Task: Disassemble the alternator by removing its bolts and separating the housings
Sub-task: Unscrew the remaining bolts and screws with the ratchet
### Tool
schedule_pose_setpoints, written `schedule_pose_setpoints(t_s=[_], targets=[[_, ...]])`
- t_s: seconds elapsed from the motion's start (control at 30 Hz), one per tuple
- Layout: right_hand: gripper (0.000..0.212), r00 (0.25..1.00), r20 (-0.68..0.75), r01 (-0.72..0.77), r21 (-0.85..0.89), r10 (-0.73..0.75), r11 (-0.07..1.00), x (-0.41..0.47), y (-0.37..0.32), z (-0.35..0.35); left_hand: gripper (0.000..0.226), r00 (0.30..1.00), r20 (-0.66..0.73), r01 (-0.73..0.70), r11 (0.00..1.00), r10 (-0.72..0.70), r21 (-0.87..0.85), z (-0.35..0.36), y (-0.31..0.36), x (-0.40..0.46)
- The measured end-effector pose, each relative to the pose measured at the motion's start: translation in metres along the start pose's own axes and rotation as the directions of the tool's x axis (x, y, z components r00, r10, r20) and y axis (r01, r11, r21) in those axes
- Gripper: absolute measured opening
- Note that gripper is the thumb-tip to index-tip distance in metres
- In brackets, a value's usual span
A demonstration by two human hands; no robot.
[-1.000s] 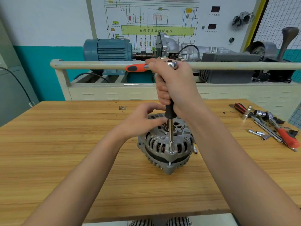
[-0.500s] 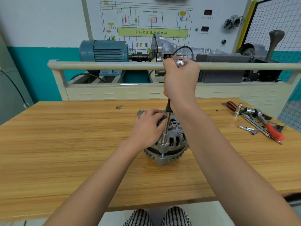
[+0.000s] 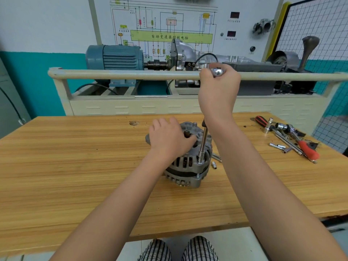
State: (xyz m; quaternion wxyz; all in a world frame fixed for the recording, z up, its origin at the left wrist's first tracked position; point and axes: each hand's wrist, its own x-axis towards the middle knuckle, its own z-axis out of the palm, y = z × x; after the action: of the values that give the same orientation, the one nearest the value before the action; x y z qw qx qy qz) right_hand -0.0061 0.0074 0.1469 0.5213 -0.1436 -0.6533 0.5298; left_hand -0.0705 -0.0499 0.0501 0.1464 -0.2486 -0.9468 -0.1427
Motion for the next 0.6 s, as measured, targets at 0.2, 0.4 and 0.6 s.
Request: schedule_pose_setpoints(t_s=[0.2,0.4,0.6], targets=[[0.010,0.963,0.262,0.042,0.104,-0.068,0.994,-0.003,0.001,0.004,0.079,0.994,0.078,0.076,0.997,-0.078,0.029,0.005,0.002,0.003],[0.013,0.864,0.501,-0.031,0.140,-0.044,0.990,-0.005,0.000,0.017,0.064,0.993,0.100,0.056,0.998,-0.055,-0.009,0.001,0.000,0.002],[0.007,0.782,0.619,-0.059,0.186,-0.070,0.981,-0.013,-0.001,0.019,0.050,0.993,0.119,0.024,0.999,-0.020,-0.038,0.000,-0.003,0.003]])
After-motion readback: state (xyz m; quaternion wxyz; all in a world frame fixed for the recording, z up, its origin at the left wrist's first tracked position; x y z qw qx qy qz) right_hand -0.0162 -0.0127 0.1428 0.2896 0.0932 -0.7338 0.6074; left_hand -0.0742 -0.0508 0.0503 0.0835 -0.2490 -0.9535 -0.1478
